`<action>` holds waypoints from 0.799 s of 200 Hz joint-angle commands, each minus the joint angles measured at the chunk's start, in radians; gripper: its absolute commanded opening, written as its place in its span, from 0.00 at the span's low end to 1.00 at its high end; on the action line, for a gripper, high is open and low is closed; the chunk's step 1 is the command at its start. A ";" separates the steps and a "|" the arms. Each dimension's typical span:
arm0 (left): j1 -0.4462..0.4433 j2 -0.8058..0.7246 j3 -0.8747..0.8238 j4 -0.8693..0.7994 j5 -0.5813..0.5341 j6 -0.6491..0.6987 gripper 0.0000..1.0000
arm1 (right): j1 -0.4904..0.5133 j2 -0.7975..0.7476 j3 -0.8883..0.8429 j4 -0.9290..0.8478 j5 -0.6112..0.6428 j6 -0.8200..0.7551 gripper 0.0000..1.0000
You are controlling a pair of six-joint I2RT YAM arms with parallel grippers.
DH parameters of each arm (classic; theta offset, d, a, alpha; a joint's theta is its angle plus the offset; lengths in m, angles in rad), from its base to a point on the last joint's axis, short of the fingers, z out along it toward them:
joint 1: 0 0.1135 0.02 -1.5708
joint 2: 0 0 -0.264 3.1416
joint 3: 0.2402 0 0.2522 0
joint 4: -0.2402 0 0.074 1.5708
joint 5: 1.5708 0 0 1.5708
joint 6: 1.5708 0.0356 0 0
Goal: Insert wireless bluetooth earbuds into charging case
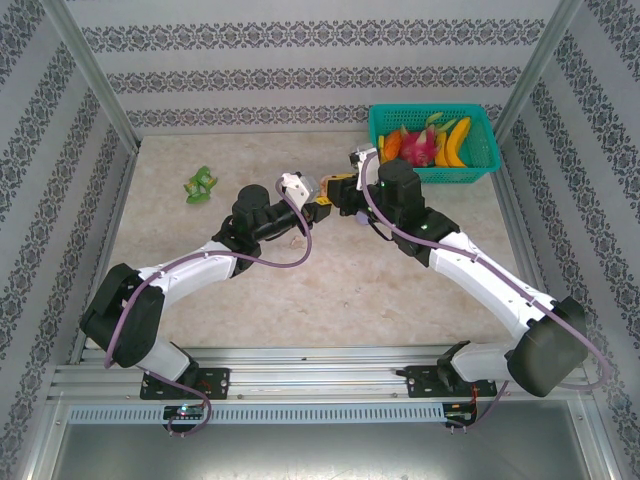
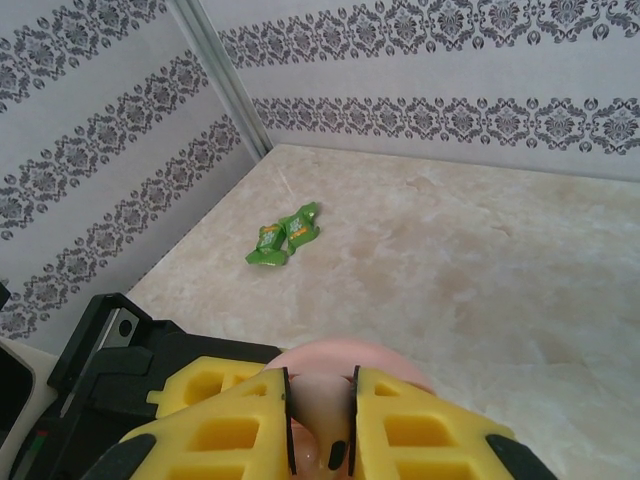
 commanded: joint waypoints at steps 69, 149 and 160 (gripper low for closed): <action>-0.017 -0.001 0.037 0.064 0.022 -0.015 0.00 | -0.009 0.013 0.037 -0.059 -0.053 0.001 0.38; -0.017 -0.003 0.022 0.068 0.020 -0.020 0.00 | -0.024 0.035 0.109 -0.056 -0.087 0.064 0.52; -0.017 -0.003 0.020 0.069 0.018 -0.022 0.00 | -0.029 0.034 0.113 -0.054 -0.093 0.078 0.53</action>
